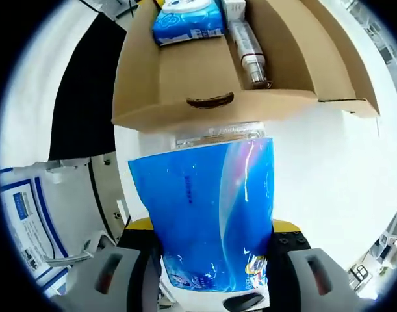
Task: Operate the shoe box by opening the lid, removing the specified soft item, and placing it in the target area until the item is outside and the box remains undamaged.
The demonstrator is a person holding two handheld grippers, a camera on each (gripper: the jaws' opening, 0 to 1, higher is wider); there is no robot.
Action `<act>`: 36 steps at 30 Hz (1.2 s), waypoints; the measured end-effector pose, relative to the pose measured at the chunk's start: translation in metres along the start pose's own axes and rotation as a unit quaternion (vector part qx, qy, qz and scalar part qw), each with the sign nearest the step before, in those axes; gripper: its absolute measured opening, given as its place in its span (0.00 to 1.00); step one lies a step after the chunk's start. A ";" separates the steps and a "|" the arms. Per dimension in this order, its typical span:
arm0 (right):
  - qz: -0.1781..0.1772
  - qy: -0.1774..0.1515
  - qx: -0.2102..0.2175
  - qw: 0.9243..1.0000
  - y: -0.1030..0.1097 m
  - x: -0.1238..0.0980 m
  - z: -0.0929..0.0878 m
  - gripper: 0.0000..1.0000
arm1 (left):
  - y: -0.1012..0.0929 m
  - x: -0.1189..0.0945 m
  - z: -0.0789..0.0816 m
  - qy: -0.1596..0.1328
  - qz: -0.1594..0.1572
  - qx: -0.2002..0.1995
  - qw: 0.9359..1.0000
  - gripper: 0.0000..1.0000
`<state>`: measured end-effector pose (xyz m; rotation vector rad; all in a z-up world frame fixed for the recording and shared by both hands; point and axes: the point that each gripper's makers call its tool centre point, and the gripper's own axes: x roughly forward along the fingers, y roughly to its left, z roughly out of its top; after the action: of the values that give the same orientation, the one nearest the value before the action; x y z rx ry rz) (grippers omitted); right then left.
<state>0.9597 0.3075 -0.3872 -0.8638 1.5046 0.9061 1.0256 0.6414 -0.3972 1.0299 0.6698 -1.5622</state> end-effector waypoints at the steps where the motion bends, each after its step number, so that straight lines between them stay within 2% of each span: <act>1: 0.000 0.000 0.000 1.000 -0.001 0.001 0.000 0.64 | 0.000 0.000 0.000 0.001 -0.001 0.000 1.000 0.04; 7: 0.002 -0.010 -0.002 1.000 -0.008 0.006 0.006 0.64 | -0.001 -0.001 0.000 0.009 -0.005 0.004 1.000 0.04; 13: 0.007 -0.008 -0.019 1.000 -0.005 0.016 0.010 0.64 | -0.001 -0.001 0.000 0.012 -0.003 0.003 1.000 0.04; 20: 0.010 -0.017 -0.019 1.000 -0.007 0.021 0.020 0.64 | -0.001 -0.001 0.000 0.013 -0.001 0.002 1.000 0.04; 23: 0.007 -0.007 -0.023 1.000 -0.010 0.022 0.019 0.64 | -0.001 -0.001 0.000 0.014 0.001 0.001 1.000 0.04; 36: 0.018 -0.006 -0.012 1.000 -0.004 0.032 0.017 0.64 | -0.001 -0.001 0.000 0.015 0.003 -0.001 1.000 0.04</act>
<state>0.9672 0.3194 -0.4203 -0.8502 1.5057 0.9551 1.0250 0.6421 -0.3964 1.0537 0.6884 -1.5442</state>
